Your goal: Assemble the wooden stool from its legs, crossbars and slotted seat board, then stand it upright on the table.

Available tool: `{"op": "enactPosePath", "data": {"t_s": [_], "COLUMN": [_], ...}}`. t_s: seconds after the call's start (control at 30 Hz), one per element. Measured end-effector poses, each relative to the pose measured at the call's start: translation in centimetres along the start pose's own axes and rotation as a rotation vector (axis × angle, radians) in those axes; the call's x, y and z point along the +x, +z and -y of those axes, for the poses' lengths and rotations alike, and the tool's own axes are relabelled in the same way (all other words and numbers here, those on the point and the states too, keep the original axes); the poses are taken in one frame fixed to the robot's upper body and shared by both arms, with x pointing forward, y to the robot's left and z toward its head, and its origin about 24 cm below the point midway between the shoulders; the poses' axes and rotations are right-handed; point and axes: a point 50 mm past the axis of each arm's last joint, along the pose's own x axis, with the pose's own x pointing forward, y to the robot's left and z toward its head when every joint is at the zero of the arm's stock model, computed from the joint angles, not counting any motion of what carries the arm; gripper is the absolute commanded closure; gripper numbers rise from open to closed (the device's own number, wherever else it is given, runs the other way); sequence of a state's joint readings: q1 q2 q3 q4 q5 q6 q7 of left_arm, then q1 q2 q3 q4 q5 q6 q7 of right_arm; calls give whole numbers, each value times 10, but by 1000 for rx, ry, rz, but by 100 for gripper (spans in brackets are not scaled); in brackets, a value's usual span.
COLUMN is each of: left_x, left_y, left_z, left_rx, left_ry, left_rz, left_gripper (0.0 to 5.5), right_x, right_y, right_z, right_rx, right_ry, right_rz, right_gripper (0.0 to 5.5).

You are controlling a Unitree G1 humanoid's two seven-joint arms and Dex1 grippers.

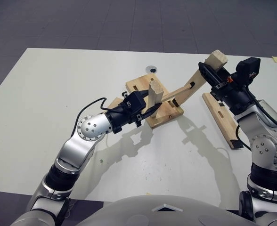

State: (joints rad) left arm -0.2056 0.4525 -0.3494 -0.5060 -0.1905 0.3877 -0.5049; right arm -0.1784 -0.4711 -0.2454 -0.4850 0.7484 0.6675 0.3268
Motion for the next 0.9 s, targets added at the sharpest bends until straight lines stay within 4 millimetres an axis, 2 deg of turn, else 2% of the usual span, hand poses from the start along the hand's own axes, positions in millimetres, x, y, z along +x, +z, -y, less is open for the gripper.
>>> {"op": "enactPosePath", "data": {"t_s": [0.23,0.47,0.7,0.9], "left_x": [1,0,-1,0], "left_y": [-1,-2,-5,-5], "left_z": [0,0,0,0], "left_rx": [0,0,-7,-9], "left_ry": [1,20,30,40], "left_rz": [0,0,-12,-6], "left_gripper": [341,341,341,341], "right_x": [6,16,20,25], "right_y": [-4,-1,-6,5], "right_z": [6,2,2,9], "right_rx": [213,27,21,-13], "right_ry": [-68,-31,-29,31], "right_rz": [3,-49,-57,-129], "right_gripper": [448,448,448,448]}}
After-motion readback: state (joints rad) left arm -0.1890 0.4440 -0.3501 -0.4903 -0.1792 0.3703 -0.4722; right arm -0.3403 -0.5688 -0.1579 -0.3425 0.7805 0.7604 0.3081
